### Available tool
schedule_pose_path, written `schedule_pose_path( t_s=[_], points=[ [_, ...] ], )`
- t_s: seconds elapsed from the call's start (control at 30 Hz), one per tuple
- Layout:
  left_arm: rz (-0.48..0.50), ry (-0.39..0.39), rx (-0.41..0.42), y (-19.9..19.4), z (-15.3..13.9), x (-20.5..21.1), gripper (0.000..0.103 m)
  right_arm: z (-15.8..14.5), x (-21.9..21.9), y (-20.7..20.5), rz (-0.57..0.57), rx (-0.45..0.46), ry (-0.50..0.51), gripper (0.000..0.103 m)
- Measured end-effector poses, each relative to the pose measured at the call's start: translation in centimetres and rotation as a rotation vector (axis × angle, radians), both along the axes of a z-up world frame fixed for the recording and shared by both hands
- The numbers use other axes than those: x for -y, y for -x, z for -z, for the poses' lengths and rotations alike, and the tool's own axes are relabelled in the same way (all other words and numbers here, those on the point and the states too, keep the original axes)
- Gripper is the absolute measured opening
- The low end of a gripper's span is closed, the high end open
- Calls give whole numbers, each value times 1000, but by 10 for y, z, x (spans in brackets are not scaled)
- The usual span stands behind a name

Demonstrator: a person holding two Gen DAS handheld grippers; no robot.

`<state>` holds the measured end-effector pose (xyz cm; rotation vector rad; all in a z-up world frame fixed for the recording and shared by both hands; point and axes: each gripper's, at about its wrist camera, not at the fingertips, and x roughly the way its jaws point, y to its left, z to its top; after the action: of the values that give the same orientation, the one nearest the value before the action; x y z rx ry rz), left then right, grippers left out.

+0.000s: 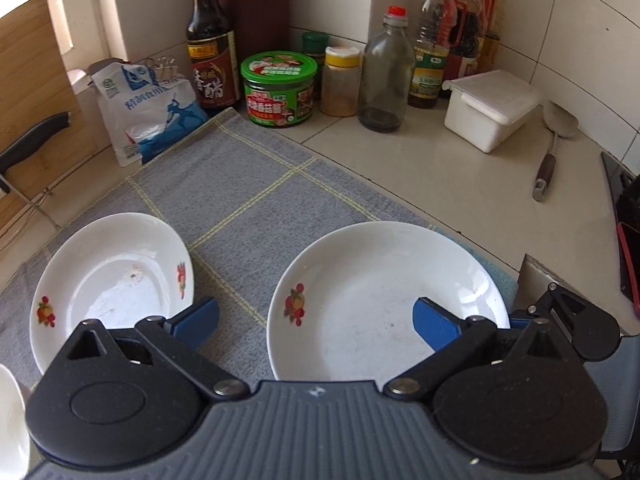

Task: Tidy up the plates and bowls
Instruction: 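Lift the stained plate off the towel with the left tool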

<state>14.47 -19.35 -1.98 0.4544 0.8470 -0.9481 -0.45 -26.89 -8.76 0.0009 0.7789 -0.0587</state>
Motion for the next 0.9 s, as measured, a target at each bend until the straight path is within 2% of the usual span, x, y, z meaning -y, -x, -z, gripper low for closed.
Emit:
schedule_pose_path(
  t_s=[0.17, 0.4, 0.53, 0.67, 0.9],
  points=[
    [85, -44, -28, -11, 12, 20, 102, 0, 0, 2, -7, 18, 1, 103],
    [218, -117, -147, -28, 31, 41, 100, 0, 0, 0, -17, 17, 3, 103],
    [265, -160, -188, -39, 38, 48, 96, 0, 1, 0, -27, 20, 2, 103],
    [319, -193, -226, -46, 41, 55, 84, -1, 1, -1, -38, 20, 1, 103],
    [367, -227, -259, -51, 46, 66, 81, -4, 5, -4, -39, 3, -25, 103]
  ],
)
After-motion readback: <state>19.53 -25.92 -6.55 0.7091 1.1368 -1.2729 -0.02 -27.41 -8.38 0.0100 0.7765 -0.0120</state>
